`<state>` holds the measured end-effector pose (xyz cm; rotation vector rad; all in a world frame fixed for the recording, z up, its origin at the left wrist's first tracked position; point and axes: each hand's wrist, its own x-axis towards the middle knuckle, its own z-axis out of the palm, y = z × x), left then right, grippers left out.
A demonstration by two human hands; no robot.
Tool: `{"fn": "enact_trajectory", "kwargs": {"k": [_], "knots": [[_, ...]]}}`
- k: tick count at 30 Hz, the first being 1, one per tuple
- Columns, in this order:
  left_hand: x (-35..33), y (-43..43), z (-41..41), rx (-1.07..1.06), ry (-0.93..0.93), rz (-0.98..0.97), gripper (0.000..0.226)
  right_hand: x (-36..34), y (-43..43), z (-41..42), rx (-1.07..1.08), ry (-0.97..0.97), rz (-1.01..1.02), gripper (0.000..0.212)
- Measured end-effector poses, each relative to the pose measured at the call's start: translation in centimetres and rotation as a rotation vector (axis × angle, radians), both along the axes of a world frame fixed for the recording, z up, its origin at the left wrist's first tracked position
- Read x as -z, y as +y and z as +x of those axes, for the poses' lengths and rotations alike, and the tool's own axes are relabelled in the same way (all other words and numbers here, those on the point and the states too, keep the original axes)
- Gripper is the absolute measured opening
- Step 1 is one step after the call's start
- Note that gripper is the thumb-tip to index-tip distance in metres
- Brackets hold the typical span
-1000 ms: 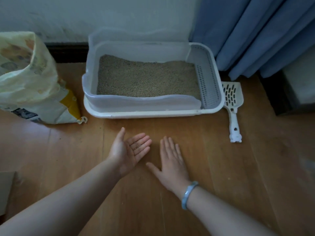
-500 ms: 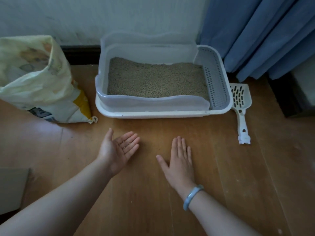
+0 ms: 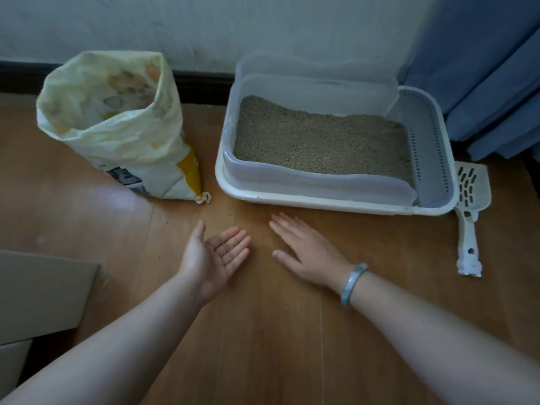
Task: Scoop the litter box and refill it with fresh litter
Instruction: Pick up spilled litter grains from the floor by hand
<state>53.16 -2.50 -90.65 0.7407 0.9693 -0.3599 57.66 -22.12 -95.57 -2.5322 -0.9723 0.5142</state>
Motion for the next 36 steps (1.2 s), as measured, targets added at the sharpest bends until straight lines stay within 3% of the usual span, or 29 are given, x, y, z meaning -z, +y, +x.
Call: {"fn": "enact_trajectory", "kwargs": {"k": [3, 9, 16, 25, 32, 36], "knots": [[0.1, 0.7, -0.2, -0.024, 0.018, -0.007, 0.065, -0.2, 2.7, 3.2, -0.218, -0.077, -0.041, 0.064], [0.5, 2.8, -0.4, -0.138, 0.059, 0.056, 0.061, 0.9, 7.6, 5.5, -0.432, -0.139, -0.057, 0.057], [0.6, 4.4, -1.1, -0.169, 0.068, 0.054, 0.06, 1.0, 2.1, 4.2, -0.63, -0.123, -0.044, 0.059], [0.4, 3.0, -1.2, -0.12, 0.078, 0.047, 0.063, 0.8, 3.5, 5.7, -0.546, -0.148, -0.194, 0.086], [-0.1, 2.1, -0.8, -0.086, 0.061, 0.062, 0.063, 0.6, -1.5, 2.1, -0.66, -0.112, -0.173, 0.081], [-0.2, 1.5, -0.6, -0.054, 0.06, 0.072, 0.063, -0.1, -4.6, 1.6, -0.569, -0.104, -0.173, 0.082]]}}
